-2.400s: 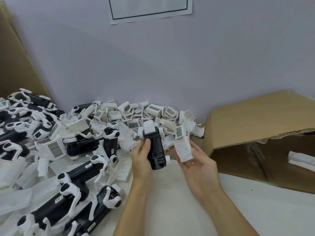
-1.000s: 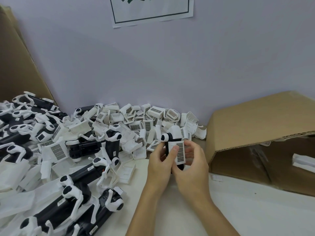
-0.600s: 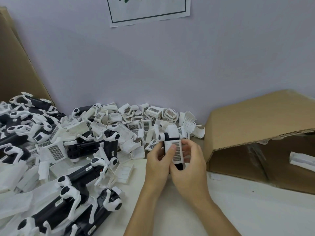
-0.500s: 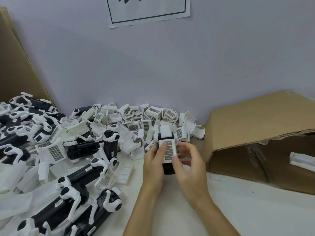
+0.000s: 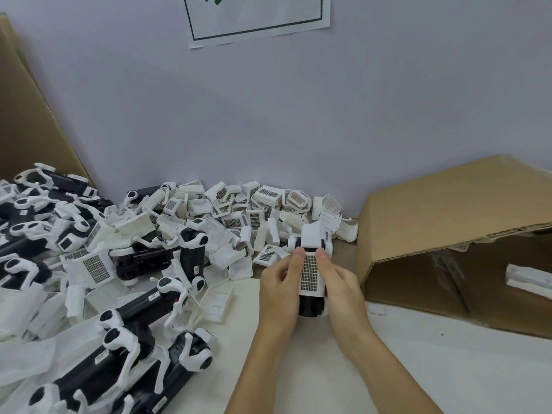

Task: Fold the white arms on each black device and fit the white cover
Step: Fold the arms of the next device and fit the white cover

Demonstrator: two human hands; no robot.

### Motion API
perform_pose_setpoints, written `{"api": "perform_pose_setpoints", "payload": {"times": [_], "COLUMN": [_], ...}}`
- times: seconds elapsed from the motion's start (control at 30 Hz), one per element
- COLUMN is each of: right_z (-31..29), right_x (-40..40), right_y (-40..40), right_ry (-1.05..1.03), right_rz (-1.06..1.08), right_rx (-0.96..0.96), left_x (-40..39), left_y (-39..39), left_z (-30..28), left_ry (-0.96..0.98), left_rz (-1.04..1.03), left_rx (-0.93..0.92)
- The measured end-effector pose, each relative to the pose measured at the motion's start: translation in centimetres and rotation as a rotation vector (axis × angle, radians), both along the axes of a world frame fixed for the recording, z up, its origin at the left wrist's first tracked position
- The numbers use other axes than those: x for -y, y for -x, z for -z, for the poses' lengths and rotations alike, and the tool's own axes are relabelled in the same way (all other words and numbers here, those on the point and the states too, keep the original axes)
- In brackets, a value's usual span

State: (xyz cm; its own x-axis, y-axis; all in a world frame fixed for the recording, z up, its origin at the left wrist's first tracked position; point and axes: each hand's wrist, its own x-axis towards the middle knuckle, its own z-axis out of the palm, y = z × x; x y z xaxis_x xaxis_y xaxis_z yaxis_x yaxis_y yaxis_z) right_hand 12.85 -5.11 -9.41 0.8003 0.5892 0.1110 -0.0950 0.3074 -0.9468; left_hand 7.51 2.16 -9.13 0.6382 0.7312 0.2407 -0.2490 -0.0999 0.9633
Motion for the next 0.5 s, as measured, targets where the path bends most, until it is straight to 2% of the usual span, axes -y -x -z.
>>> {"api": "perform_pose_setpoints", "payload": {"times": [0.13,0.3,0.5], "right_z": [-0.04,-0.2,0.09], "right_x": [-0.1,-0.06,-0.3], "right_y": [0.09,-0.37,-0.24], "right_ry": [0.006,0.04,0.016], "right_rz": [0.031,0.056,0.035], "right_rx": [0.032,-0.076,-0.082], "left_x": [0.43,0.42,0.31], "left_y": [-0.14,-0.02,-0.14], "left_z": [-0.17,-0.28,-0.23], "left_ry": [-0.007,0.002,0.019], "left_rz": [-0.022,-0.007,0.02], "left_rx": [0.005,-0.019,0.003]}}
